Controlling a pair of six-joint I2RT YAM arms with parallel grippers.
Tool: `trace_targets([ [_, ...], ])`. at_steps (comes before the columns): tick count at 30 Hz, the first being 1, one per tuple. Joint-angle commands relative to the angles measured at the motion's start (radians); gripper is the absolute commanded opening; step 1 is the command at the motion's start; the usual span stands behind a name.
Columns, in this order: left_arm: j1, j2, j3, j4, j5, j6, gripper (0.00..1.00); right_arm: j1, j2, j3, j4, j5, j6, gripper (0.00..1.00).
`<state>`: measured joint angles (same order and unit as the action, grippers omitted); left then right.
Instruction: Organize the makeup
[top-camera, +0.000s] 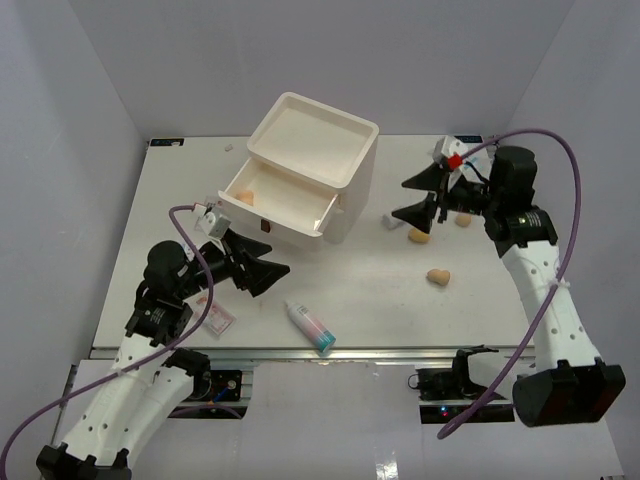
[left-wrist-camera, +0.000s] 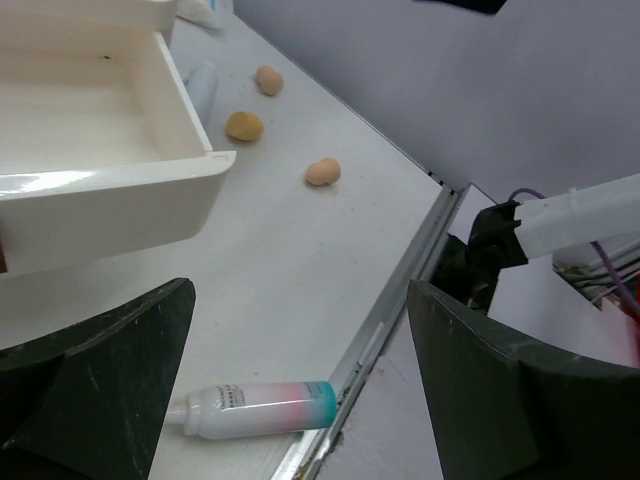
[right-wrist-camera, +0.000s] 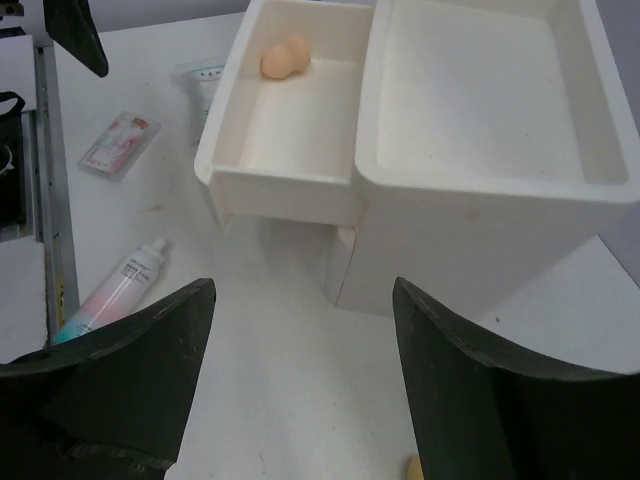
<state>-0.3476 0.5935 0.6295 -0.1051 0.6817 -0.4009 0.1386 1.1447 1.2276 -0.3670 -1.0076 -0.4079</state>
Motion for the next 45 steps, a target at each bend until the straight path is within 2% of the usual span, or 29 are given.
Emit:
trace_targets([
  [1,-0.025,0.079,0.103,0.056,0.092,-0.095,0.98,-0.122,-0.127,-0.259,-0.041,-0.163,0.003,0.77],
  [4,-0.099,0.155,0.162,0.056,0.032,-0.108,0.98,-0.278,-0.223,-0.433,0.063,-0.207,0.125,0.78],
  [6,-0.209,0.223,0.197,0.055,-0.037,-0.093,0.98,-0.407,-0.268,-0.521,0.181,-0.231,0.192,0.78],
  [8,-0.363,0.297,0.257,0.037,-0.18,-0.053,0.98,-0.514,-0.29,-0.573,0.242,-0.246,0.231,0.78],
  [10,-0.5,0.406,0.339,-0.006,-0.321,-0.005,0.98,-0.581,-0.289,-0.618,0.249,-0.241,0.225,0.77],
  [12,-0.632,0.592,0.447,-0.066,-0.44,0.02,0.98,-0.646,-0.28,-0.627,0.25,-0.232,0.23,0.77],
  [15,-0.7,0.796,0.654,-0.171,-0.551,0.043,0.98,-0.739,-0.282,-0.627,0.247,-0.205,0.25,0.73],
  [17,-0.707,0.952,0.772,-0.203,-0.597,0.058,0.98,-0.774,-0.301,-0.633,0.247,-0.168,0.244,0.7],
  [24,-0.705,1.284,1.088,-0.244,-0.666,0.099,0.92,-0.856,-0.338,-0.648,0.25,-0.161,0.26,0.65],
  [28,-0.688,1.464,1.287,-0.286,-0.712,0.109,0.86,-0.864,-0.335,-0.648,0.252,-0.174,0.265,0.64],
  [34,-0.638,1.689,1.537,-0.321,-0.683,0.087,0.73,-0.867,-0.335,-0.649,0.255,-0.184,0.268,0.64],
  [40,-0.617,1.854,1.668,-0.312,-0.656,0.07,0.67,-0.871,-0.329,-0.663,0.285,-0.192,0.292,0.64],
  [45,-0.602,1.918,1.678,-0.27,-0.67,0.061,0.68,-0.872,-0.331,-0.671,0.304,-0.206,0.307,0.64],
])
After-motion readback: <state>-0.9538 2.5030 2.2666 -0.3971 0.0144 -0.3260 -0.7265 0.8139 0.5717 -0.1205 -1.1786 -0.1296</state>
